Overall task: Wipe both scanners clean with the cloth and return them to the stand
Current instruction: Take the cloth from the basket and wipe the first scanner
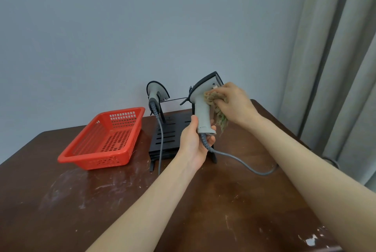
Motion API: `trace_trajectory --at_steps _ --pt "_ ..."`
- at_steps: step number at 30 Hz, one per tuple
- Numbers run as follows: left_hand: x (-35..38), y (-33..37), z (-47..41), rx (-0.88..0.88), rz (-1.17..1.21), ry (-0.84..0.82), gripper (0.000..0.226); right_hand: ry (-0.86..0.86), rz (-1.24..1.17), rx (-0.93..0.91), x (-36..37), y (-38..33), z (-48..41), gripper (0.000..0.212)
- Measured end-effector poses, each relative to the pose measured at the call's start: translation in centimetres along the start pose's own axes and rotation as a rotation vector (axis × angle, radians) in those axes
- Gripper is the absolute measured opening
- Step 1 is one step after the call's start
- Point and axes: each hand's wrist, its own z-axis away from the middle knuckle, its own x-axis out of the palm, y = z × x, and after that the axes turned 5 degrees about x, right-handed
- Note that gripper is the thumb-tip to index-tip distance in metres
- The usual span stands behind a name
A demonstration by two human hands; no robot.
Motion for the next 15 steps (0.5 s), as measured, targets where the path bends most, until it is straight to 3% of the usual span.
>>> trace_trajectory --at_steps 5,7,11,13,15 --pt "-0.4 0.0 -0.6 0.01 0.009 0.069 0.04 -0.389 -0.025 -0.187 0.2 -1.2 2.7 0.028" --pt "-0.4 -0.4 -0.6 0.0 0.013 0.078 0.041 -0.339 0.036 -0.164 0.6 -1.0 2.5 0.026" --pt "0.1 -0.7 -0.6 -0.024 0.042 0.06 0.043 -0.077 0.108 -0.013 1.1 -0.5 1.3 0.031" --pt "0.0 -0.5 -0.9 -0.004 0.024 0.072 0.043 -0.114 0.084 -0.026 1.3 -0.6 1.5 0.031" --pt "-0.2 -0.3 -1.1 0.02 -0.014 0.084 0.044 -0.281 -0.019 -0.083 1.2 -0.9 2.1 0.028"
